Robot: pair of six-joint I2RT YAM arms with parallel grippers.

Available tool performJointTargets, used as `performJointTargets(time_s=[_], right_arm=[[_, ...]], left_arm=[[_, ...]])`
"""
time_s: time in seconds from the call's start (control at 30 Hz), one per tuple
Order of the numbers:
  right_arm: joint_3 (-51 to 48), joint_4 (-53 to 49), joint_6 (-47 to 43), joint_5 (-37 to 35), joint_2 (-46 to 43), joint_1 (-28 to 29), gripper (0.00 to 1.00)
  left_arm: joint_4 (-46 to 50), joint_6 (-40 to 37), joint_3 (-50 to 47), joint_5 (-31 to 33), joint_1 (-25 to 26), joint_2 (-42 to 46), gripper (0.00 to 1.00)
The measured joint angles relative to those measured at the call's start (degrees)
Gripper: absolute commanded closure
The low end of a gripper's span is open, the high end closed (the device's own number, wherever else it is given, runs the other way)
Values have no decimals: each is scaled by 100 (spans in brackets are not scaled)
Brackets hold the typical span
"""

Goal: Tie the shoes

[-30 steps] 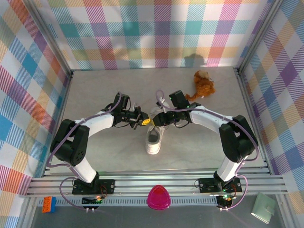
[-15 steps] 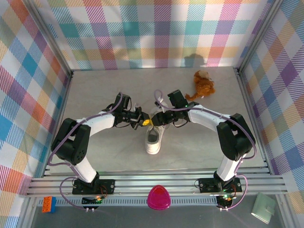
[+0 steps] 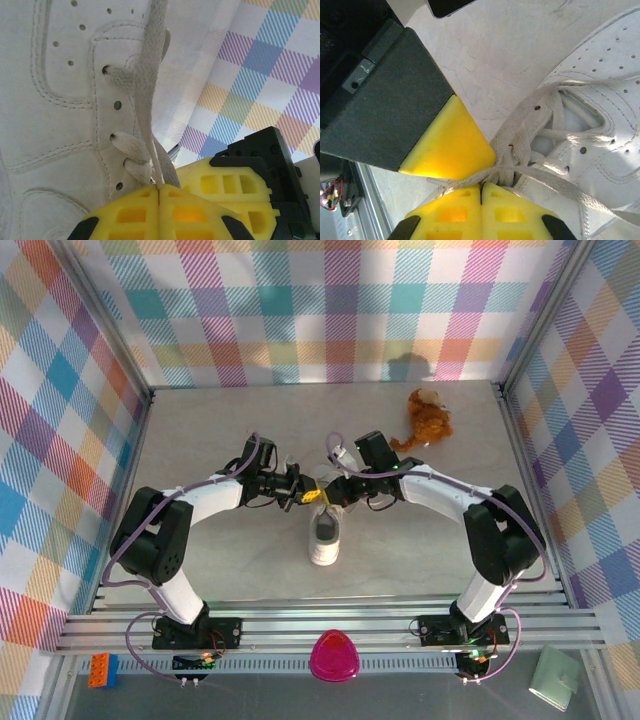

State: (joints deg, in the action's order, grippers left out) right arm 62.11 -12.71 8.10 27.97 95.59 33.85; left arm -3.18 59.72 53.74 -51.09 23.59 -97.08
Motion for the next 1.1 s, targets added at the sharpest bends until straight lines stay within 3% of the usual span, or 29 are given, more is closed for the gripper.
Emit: performJointTargets(time_s=[0.4, 0.6, 0.87, 1.1], right_arm=[[-227, -2, 0, -376, -457, -74, 100], [-227, -295, -24, -448, -741, -173, 100], [203, -1484, -439, -251, -922, -271, 100], [881, -2500, -710, 114, -1034, -413, 100]], left_arm=[[264, -376, 17, -26, -9, 2, 72], [1078, -914, 219, 223, -214, 118, 64], [2122, -1812, 636, 702, -350, 531, 62], [2052, -2903, 697, 1252, -203, 1423, 71]])
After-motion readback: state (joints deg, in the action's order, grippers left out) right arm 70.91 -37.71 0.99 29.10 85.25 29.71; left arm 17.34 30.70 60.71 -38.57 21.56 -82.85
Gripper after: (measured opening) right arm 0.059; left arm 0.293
